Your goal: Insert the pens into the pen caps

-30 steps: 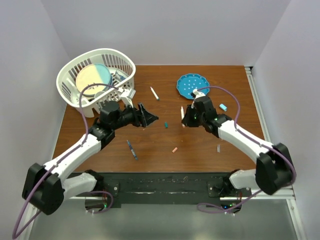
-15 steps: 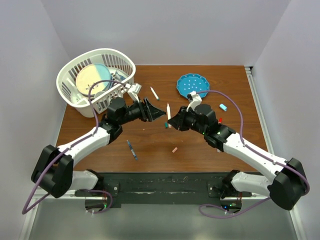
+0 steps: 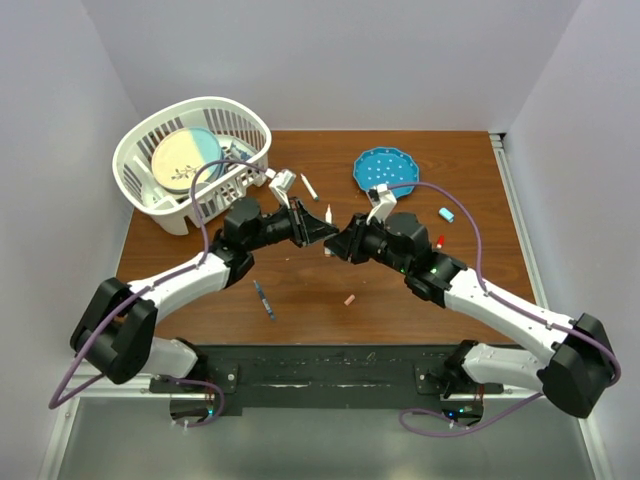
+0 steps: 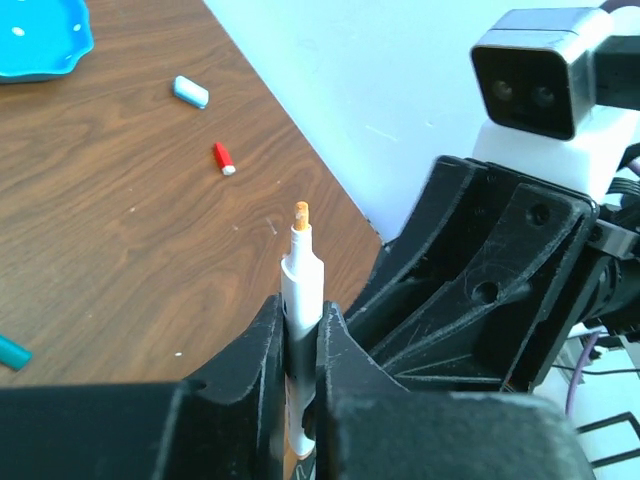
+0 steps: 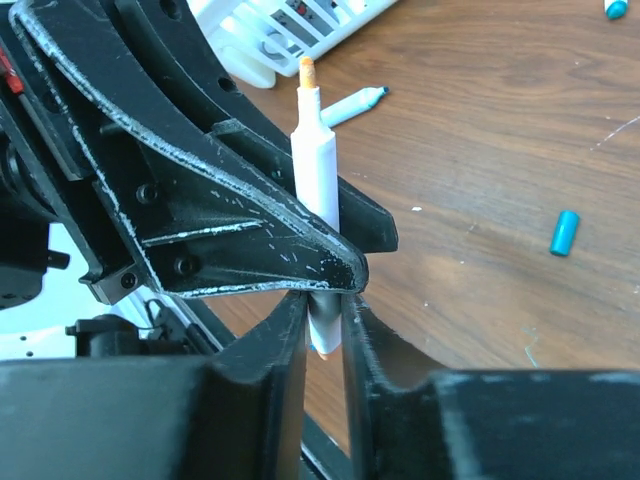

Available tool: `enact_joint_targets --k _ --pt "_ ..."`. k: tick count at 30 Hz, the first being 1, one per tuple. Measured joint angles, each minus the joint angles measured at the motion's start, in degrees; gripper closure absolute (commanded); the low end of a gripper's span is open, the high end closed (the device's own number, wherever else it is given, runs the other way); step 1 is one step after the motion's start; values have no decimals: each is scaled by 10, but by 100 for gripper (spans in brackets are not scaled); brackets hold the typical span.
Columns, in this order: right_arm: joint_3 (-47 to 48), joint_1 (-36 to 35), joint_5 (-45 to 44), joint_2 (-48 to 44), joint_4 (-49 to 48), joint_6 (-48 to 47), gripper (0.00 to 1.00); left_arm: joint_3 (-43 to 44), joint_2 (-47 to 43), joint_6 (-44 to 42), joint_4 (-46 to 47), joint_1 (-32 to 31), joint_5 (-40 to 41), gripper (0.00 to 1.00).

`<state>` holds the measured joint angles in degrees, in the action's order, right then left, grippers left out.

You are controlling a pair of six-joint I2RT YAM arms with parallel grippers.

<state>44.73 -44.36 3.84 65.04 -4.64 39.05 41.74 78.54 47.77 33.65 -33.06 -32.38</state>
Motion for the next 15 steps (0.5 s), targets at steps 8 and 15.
enact_joint_targets --k 8,15 --pt "0 -3 -19 -68 60 1 54 -18 -19 -23 12 0 -52 100" --pt "36 -3 -46 -119 76 3 54 -40 -42 -45 15 -1 -117 100"
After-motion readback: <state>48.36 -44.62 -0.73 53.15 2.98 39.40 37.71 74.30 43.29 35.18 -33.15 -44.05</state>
